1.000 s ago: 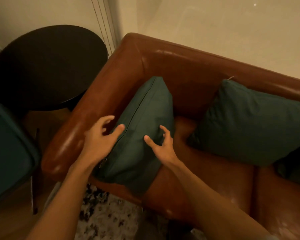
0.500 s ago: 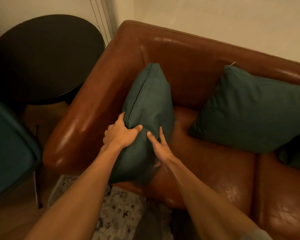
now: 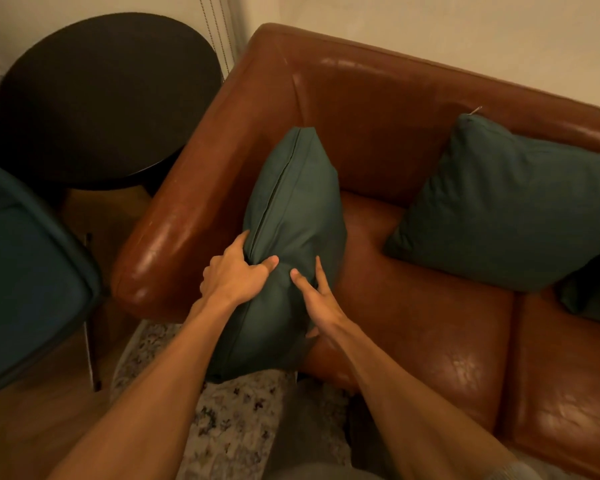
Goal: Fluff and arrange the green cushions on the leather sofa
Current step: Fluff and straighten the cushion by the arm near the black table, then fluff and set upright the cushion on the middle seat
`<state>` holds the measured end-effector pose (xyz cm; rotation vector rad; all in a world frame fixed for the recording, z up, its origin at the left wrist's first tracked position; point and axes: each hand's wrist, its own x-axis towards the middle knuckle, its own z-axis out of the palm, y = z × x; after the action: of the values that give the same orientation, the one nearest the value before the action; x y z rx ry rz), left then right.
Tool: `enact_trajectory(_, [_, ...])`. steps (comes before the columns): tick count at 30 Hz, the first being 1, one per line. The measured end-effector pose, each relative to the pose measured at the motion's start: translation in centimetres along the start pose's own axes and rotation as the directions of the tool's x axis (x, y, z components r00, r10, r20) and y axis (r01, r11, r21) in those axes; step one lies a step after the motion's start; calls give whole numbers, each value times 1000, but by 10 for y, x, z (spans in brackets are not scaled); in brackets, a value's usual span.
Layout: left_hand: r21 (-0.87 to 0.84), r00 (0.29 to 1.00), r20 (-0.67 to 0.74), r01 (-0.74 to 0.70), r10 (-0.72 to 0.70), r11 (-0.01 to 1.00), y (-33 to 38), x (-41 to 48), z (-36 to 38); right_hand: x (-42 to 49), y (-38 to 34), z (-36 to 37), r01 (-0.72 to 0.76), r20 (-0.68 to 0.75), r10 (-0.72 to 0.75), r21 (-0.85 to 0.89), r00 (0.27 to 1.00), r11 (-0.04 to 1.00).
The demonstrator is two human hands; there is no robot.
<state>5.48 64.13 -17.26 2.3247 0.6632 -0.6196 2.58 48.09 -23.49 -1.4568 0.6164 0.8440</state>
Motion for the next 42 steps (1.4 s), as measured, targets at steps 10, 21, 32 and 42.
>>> enact_trajectory(10, [-25,998,17,68,-68,997,-20,-19,12,-6,18,2,-23,-3,23,65,1000,998])
enact_trajectory(21, [165,856,-342,-351,387,922,45,-37,25,2,8,-41,203,-233,-228,-125,945,971])
enact_trajectory(32, [19,793,-90,-604,603,797,147,-34,78,-49,-35,-225,276,-501,-288,-100,816,956])
enact_trajectory(42, [-189,876,117,-443,468,876,255,-15,157,-50,-49,-400,388,-767,-239,13,595,922])
